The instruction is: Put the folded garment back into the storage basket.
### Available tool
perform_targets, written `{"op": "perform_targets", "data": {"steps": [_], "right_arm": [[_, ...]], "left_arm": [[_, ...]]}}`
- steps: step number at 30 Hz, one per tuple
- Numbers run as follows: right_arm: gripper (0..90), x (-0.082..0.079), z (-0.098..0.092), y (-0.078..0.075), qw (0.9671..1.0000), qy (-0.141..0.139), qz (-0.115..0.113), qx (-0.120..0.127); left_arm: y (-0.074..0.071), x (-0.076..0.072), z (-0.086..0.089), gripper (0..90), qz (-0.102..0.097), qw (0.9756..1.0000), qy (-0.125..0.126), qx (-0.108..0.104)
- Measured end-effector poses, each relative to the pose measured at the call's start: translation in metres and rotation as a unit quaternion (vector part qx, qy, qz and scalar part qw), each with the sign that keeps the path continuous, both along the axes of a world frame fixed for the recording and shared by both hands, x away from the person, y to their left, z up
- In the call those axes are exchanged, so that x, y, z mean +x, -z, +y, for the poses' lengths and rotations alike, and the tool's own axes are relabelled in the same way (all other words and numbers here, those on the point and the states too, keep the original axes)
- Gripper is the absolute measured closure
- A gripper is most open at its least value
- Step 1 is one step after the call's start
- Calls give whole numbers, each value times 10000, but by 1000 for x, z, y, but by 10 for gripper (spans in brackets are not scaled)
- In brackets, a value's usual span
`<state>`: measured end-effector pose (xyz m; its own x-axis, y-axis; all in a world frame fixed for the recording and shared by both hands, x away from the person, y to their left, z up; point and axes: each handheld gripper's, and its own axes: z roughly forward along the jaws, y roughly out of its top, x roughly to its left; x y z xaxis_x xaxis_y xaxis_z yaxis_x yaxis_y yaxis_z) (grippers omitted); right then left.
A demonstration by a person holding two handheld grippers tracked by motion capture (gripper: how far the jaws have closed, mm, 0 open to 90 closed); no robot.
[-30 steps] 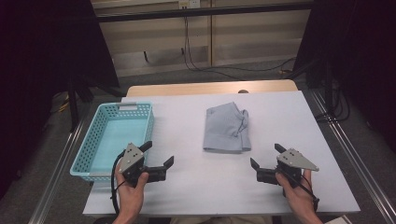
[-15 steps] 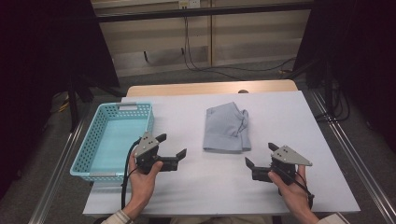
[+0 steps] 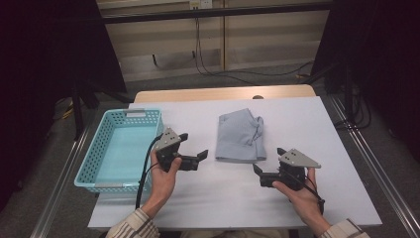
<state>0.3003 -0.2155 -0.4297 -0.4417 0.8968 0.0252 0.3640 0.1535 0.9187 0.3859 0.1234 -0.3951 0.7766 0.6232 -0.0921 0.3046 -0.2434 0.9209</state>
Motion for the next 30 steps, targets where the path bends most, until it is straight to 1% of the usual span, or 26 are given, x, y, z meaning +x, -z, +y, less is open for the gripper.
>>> {"op": "perform_targets", "data": {"steps": [1, 3, 5, 6, 8, 9, 11, 12, 14, 15, 17, 18, 19, 20, 21, 22, 23, 24, 28, 30], "right_arm": [[23, 1, 1, -1, 10000, 8, 40, 1], [23, 5, 2, -2, 10000, 1, 64, 15], [23, 8, 3, -3, 9999, 11, 153, 43], [23, 10, 4, -3, 9998, 3, 190, 52], [24, 13, 6, -4, 9997, -18, 222, 27], [25, 14, 6, -4, 9996, -37, 270, 9], [27, 16, 8, -5, 9994, -94, 341, -37], [30, 17, 8, -5, 9993, -105, 366, -64], [32, 19, 8, -7, 9988, -95, 479, 6], [33, 21, 8, -8, 9987, -99, 498, -22], [32, 24, 7, -10, 9987, -96, 490, -106], [36, 26, 7, -10, 9985, -92, 533, -106], [38, 29, 7, -11, 9983, -116, 541, -170], [38, 31, 7, -12, 9980, -121, 598, -190], [38, 33, 6, -12, 9980, -114, 586, -228], [38, 35, 6, -13, 9978, -81, 635, -190], [37, 36, 6, -14, 9979, -86, 619, -194], [37, 38, 5, -14, 9975, -100, 677, -198], [38, 46, 3, -15, 9955, -257, 902, -145], [39, 50, 2, -16, 9948, -275, 970, -136]], "left_arm": [[1, 3, -1, 43, 9, 10000, 13, -62], [1, 8, -4, 42, 38, 10000, 20, 18], [1, 14, -6, 43, 62, 9999, 10, 89], [2, 17, -8, 42, 75, 9999, 22, 63], [3, 22, -11, 42, 93, 9999, 14, 85], [3, 24, -12, 42, 124, 9998, 70, 114], [4, 29, -16, 43, 141, 9998, 89, 135], [4, 31, -17, 43, 160, 9998, 103, 110], [4, 35, -22, 45, 228, 9995, 191, 76], [3, 36, -24, 45, 183, 9995, 213, 112], [3, 39, -27, 45, 180, 9994, 242, 186], [4, 41, -29, 45, 175, 9994, 240, 197], [4, 44, -30, 44, 176, 9993, 214, 242], [4, 47, -31, 43, 199, 9992, 219, 269], [4, 50, -33, 40, 258, 9991, 237, 249], [5, 53, -33, 44, 274, 9991, 227, 230], [5, 55, -35, 40, 289, 9991, 223, 227], [5, 58, -35, 36, 304, 9991, 216, 218], [3, 69, -41, 41, 325, 9988, 195, 320], [1, 73, -44, 43, 307, 9990, 175, 285]]}}
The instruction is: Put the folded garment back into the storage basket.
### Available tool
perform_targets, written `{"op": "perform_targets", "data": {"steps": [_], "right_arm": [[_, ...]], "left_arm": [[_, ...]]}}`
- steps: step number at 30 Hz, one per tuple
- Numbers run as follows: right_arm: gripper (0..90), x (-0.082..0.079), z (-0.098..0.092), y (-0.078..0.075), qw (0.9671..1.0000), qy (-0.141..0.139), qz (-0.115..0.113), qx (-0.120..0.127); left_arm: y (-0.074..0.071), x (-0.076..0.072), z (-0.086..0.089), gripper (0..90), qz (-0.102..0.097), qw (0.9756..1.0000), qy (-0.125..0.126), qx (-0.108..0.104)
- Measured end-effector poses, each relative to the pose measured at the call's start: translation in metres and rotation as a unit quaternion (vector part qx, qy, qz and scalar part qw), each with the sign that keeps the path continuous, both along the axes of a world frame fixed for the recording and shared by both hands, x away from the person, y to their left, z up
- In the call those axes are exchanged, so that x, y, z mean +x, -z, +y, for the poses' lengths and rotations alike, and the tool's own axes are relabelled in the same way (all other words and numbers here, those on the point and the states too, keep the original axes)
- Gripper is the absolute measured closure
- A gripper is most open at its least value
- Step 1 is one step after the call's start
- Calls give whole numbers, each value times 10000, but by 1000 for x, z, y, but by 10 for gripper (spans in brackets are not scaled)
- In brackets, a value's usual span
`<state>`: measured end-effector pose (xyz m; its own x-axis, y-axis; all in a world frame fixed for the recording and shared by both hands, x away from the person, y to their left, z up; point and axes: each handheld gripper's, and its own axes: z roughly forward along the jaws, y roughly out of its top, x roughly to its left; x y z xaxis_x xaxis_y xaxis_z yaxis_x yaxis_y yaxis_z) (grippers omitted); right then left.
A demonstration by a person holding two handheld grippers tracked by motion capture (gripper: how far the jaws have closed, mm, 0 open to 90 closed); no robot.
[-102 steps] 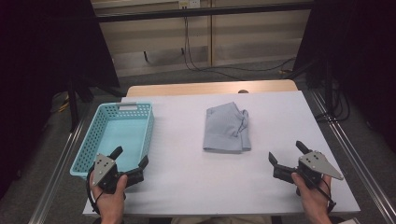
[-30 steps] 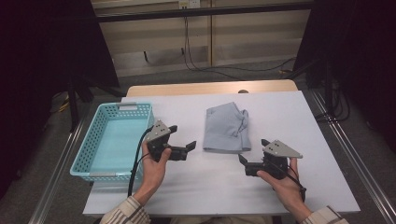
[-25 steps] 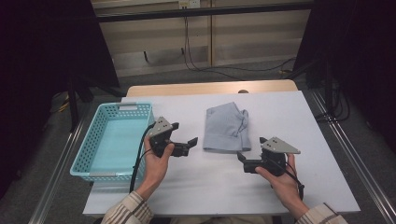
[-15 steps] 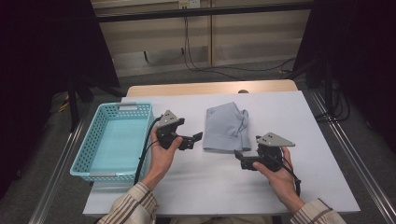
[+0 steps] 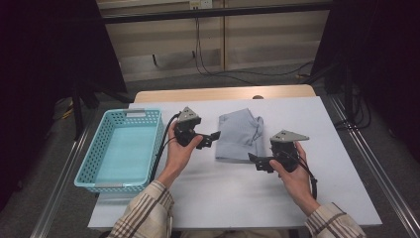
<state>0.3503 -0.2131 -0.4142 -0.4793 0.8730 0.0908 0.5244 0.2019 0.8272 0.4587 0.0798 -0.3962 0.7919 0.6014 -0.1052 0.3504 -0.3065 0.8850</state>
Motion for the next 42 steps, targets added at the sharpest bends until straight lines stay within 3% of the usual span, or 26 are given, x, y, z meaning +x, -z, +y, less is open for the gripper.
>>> {"op": "perform_targets", "data": {"steps": [8, 11, 14, 18, 20, 25, 30, 31, 32, 33, 34, 36, 37, 39, 40, 42], "right_arm": [[31, 12, -2, -4, 9998, -87, 186, 24], [36, 16, -1, -5, 9996, -85, 278, 22], [41, 21, -1, -5, 9992, -133, 374, -7], [51, 25, -2, -6, 9987, -65, 485, 122], [59, 28, -5, -5, 9986, -29, 521, 76], [57, 37, -7, -1, 9972, -170, 718, 76], [50, 46, -6, -3, 9969, -237, 749, 33], [54, 47, -6, -4, 9971, -200, 735, 12], [55, 48, -7, -5, 9970, -217, 739, -13], [53, 49, -7, -6, 9968, -170, 775, -6], [48, 51, -8, -5, 9968, -183, 776, -9], [49, 52, -9, -3, 9959, -127, 899, -34], [46, 54, -10, 0, 9961, -107, 874, -65], [39, 57, -11, 6, 9953, -85, 962, -91], [53, 58, -12, 8, 9945, -109, 1036, -84], [57, 59, -12, 9, 9942, -103, 1064, -78]], "left_arm": [[-7, 16, -10, 41, 0, 10000, 49, 36], [-5, 21, -13, 38, 49, 10000, 14, -38], [-2, 26, -17, 39, 82, 9999, 44, 44], [1, 34, -19, 39, 157, 9999, -50, 37], [1, 39, -19, 39, 170, 9998, -75, 65], [3, 52, -19, 40, 247, 9994, -173, 144], [5, 64, -22, 43, 344, 9990, -251, 146], [4, 67, -21, 44, 318, 9988, -147, 348], [5, 67, -24, 45, 379, 9988, -263, 138], [5, 70, -23, 45, 349, 9986, -171, 367], [7, 70, -26, 45, 378, 9987, -189, 299], [11, 73, -27, 50, 388, 9983, -153, 397], [15, 73, -30, 52, 455, 9986, -228, 147], [19, 75, -31, 61, 521, 9983, -228, 113], [23, 77, -32, 60, 474, 9975, -210, 473], [25, 79, -33, 63, 497, 9978, -197, 394]]}}
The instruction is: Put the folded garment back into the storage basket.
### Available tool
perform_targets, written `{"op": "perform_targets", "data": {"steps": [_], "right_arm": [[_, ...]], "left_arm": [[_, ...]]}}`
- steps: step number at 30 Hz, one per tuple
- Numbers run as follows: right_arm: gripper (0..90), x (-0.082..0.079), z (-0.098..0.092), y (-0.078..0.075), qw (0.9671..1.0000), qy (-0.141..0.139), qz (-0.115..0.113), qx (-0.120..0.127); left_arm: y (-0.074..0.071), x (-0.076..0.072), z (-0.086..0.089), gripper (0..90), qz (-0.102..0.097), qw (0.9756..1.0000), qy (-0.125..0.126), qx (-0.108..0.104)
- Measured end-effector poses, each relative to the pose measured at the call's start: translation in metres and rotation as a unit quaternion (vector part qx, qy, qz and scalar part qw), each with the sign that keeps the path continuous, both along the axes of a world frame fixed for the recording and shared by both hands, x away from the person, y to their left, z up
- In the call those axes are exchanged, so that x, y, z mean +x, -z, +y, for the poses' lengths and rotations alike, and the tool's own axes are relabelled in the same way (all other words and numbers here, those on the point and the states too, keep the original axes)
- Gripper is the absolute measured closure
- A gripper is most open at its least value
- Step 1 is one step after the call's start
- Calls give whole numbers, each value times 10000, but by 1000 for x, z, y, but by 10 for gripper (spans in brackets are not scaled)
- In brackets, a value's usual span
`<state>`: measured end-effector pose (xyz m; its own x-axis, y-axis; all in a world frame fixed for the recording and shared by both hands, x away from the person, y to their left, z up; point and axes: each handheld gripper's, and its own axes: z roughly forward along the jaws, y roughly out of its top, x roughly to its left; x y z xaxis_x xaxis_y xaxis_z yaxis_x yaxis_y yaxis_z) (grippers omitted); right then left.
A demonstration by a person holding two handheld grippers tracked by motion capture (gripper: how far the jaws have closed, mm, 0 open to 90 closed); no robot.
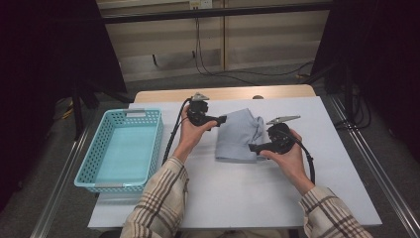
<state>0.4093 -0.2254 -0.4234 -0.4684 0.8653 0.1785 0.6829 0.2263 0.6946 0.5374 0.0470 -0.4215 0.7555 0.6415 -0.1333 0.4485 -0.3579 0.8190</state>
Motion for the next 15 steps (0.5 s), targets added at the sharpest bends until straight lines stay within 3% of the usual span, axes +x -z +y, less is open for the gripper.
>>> {"op": "perform_targets", "data": {"steps": [1, 2, 3, 5, 6, 8, 9, 10, 11, 14, 15], "right_arm": [[63, 2, 0, 2, 10000, -41, -15, -13], [64, 3, 1, 4, 10000, -52, -20, -54], [68, 4, 3, 5, 9999, -89, 26, -41], [105, 5, 6, 8, 9998, -142, 24, -110], [131, 5, 8, 10, 9997, -191, 60, -114], [155, 6, 10, 11, 9994, -253, 26, -236], [168, 6, 11, 12, 9994, -265, 43, -195], [175, 6, 10, 12, 9993, -282, -32, -242], [181, 5, 10, 13, 9993, -290, -3, -247], [215, 5, 9, 14, 9992, -300, -12, -268], [211, 5, 9, 15, 9993, -280, 24, -254]], "left_arm": [[3, 2, -3, 63, 69, 9998, -125, -163], [4, 3, -2, 63, 24, 9999, -102, -62], [5, 4, -4, 64, 65, 9998, -156, -104], [5, 7, -2, 64, 58, 9999, -87, 121], [8, 7, -5, 65, 89, 9997, -204, -61], [9, 7, -4, 72, 69, 9998, -193, 2], [9, 8, -4, 73, 98, 9998, -65, 189], [11, 6, -7, 74, 104, 9998, -171, 8], [11, 6, -8, 76, 130, 9998, -162, -35], [7, 8, -5, 83, 69, 9998, -53, 172], [8, 7, -7, 86, 107, 9998, -186, -37]]}}
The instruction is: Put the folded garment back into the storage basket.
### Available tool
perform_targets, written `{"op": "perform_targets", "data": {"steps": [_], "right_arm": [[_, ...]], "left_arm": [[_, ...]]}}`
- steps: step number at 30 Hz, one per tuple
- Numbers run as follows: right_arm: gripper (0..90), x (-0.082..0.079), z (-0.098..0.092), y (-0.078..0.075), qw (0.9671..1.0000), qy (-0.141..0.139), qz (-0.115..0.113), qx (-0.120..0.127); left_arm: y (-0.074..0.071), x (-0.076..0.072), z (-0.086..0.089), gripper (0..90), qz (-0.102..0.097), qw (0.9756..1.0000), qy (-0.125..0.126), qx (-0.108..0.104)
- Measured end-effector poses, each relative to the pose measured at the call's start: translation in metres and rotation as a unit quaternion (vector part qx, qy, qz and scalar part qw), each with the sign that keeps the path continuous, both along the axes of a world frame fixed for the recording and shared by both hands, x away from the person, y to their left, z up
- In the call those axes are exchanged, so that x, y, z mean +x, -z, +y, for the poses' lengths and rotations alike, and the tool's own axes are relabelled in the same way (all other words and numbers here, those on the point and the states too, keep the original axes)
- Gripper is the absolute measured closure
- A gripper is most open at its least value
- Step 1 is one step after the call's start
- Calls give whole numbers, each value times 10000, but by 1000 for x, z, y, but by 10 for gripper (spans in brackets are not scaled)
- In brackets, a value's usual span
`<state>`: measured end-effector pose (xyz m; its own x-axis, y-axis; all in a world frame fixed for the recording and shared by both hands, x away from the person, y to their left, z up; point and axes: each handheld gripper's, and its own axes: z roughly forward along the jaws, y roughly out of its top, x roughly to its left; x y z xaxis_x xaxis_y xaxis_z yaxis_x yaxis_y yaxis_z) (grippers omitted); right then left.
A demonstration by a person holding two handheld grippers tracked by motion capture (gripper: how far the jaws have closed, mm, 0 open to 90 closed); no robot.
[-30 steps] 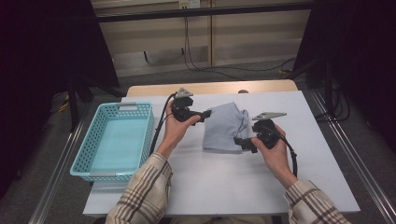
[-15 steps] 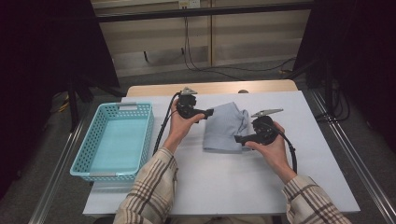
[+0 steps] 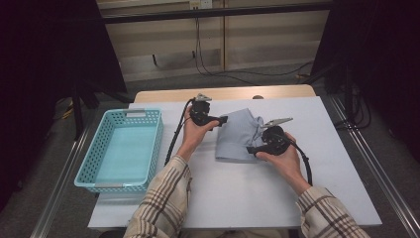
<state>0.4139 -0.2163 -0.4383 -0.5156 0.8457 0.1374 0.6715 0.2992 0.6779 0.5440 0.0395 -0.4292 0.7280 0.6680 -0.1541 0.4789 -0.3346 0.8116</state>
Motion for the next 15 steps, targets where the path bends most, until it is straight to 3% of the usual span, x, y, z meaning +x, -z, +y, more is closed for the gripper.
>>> {"op": "perform_targets", "data": {"steps": [1, 3, 4, 5, 6, 7, 9, 15], "right_arm": [[207, 1, 0, 2, 10000, 0, -17, -46], [219, 0, 2, 4, 9999, 15, 132, -44], [224, -1, 3, 5, 9998, 80, 198, -62], [234, 1, 2, 7, 9999, -11, 45, -135], [242, 2, 2, 7, 9998, -22, 30, -201], [248, 2, 2, 8, 9998, -11, 49, -186], [270, 0, 4, 10, 9994, 51, 280, -203], [339, 1, 1, 11, 9993, 81, 275, -219]], "left_arm": [[0, 0, 0, 86, 0, 10000, 0, 0], [-1, 3, 3, 87, -34, 9995, 110, 277], [0, 2, 1, 88, 8, 9999, -34, 96], [0, 4, 4, 88, -30, 9996, 83, 250], [1, 4, 4, 88, -33, 9997, 47, 232], [2, 3, 2, 92, 19, 9999, -60, 142], [1, 5, 4, 93, -17, 9996, 41, 268], [2, 6, 2, 107, -4, 9997, -54, 235]]}}
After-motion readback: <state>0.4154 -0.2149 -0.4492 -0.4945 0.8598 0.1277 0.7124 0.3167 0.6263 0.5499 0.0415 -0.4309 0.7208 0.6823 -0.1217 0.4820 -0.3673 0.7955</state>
